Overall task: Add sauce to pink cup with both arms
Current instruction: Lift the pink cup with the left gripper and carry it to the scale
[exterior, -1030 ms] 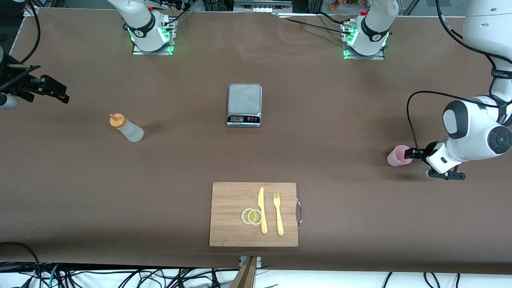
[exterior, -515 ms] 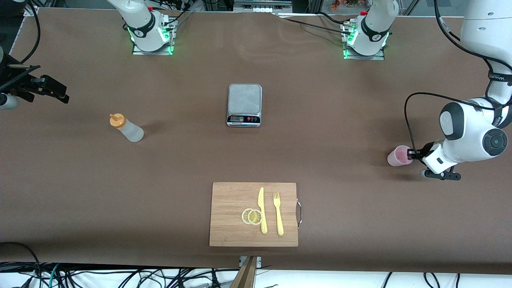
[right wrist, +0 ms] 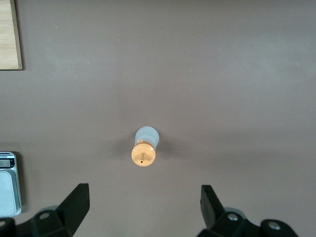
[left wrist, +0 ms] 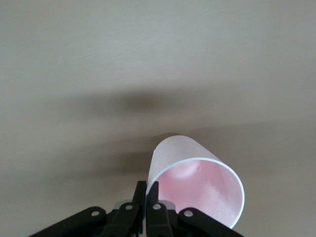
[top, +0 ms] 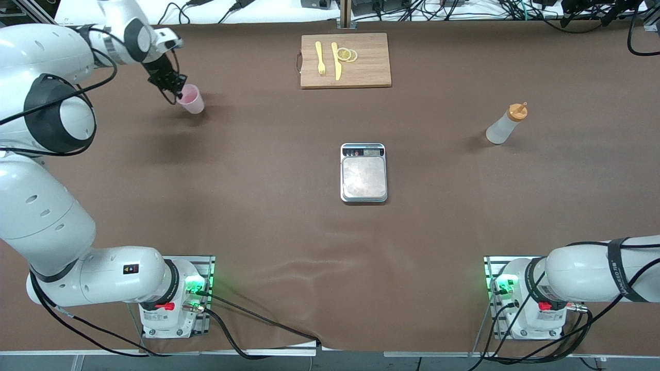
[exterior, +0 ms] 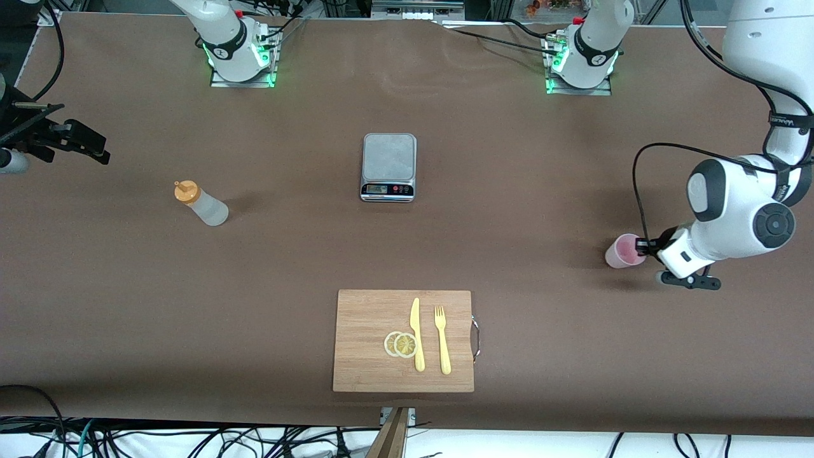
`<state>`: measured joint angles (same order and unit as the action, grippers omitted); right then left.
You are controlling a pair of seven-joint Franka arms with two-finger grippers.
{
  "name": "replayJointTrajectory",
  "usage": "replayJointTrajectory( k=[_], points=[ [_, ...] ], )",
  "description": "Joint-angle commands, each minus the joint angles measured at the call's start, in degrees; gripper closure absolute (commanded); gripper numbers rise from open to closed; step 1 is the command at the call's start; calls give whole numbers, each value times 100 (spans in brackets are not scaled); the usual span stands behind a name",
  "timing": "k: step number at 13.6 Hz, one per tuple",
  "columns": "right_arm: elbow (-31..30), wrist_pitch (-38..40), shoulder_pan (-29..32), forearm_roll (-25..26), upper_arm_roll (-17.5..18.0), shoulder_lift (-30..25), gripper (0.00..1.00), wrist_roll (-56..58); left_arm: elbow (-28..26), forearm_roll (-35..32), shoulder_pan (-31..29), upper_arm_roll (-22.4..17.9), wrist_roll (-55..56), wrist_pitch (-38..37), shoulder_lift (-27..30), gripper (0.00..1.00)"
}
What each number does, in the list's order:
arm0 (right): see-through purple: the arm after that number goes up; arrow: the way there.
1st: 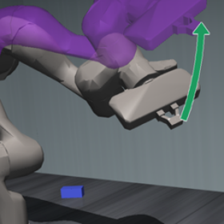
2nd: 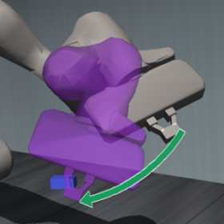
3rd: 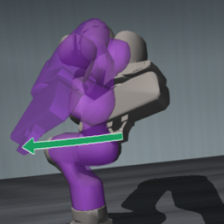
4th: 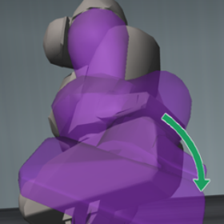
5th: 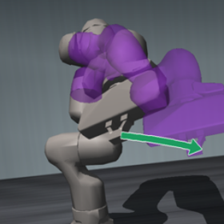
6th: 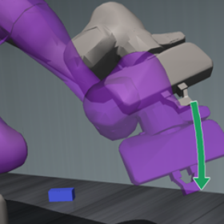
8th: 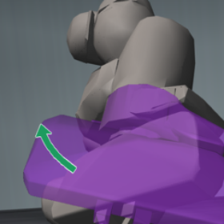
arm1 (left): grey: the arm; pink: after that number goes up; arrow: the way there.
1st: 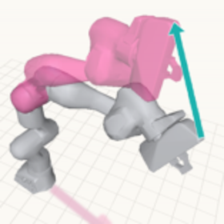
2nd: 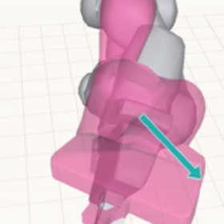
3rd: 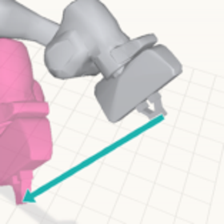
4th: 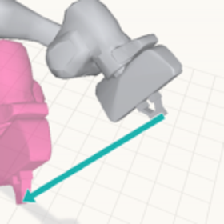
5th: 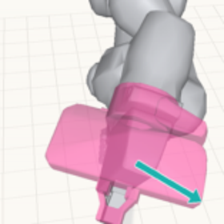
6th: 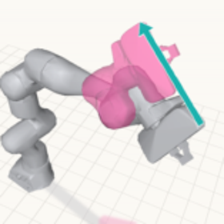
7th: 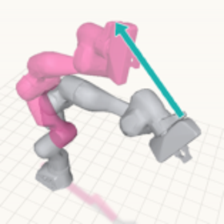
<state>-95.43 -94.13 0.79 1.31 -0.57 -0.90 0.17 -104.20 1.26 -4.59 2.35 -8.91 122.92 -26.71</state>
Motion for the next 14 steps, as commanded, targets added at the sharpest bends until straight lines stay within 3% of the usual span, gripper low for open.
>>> replayJointTrajectory(
  k=[1, 3, 4, 14],
  points=[
    [-2, 35, 17, 45, 13, -33, 0, -61, 5, -12, 353, 474, 905, -242, 385, 100],
    [-2, 35, 17, 36, 13, -24, 0, -61, 5, -12, 501, 1037, 1678, -286, 447, 100],
    [-2, 35, 17, 36, 13, -24, 0, -70, 5, -12, 703, 1118, 2013, -295, 456, 100],
    [-11, 35, 52, -8, 13, 20, 0, -61, 137, -3, 3058, 1127, 4142, -190, 333, 100]
  ],
)
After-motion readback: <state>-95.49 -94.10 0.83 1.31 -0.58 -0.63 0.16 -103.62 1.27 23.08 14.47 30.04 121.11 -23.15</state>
